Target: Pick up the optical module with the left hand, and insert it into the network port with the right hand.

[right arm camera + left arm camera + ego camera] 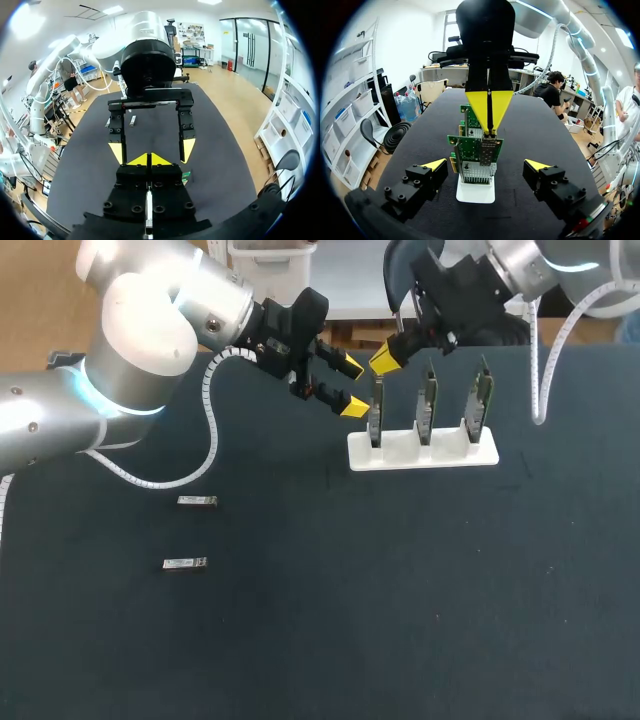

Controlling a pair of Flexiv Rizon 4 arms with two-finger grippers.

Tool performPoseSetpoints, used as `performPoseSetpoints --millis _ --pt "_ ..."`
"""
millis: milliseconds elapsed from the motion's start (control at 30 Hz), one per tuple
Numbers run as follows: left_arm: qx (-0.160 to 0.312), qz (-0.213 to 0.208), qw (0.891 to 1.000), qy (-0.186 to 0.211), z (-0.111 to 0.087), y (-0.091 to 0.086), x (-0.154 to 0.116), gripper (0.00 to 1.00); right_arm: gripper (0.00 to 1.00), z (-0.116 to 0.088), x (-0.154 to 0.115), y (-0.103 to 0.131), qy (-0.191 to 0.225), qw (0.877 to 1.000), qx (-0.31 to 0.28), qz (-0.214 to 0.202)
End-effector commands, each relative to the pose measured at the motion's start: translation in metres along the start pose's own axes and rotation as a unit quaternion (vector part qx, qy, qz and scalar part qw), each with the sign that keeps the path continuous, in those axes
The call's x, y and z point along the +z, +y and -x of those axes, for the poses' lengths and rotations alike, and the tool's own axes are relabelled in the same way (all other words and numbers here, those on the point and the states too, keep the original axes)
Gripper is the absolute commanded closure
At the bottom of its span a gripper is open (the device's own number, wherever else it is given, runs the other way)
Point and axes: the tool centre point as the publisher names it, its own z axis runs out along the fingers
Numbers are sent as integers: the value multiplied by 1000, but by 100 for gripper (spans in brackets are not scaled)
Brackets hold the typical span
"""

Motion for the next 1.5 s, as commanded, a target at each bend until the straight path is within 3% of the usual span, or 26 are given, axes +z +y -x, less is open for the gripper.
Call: performPoseSetpoints --millis 33,500,1000,1200,1500 --pt "-1 -2 1000 3 1 2 0 0 100 -9 7 -4 1 1000 3 3" --pt "-1 -2 1000 3 1 2 0 0 100 -14 10 -5 -1 1000 15 3" --pt "-1 -2 1000 3 1 2 0 0 100 11 -33 -3 -86 996 6 10" --pt "-1 -2 1000 3 1 2 0 0 100 1 -58 -8 -94 996 0 3" --pt "-1 -2 1000 3 1 2 0 0 100 -25 -80 -4 -67 997 -13 20"
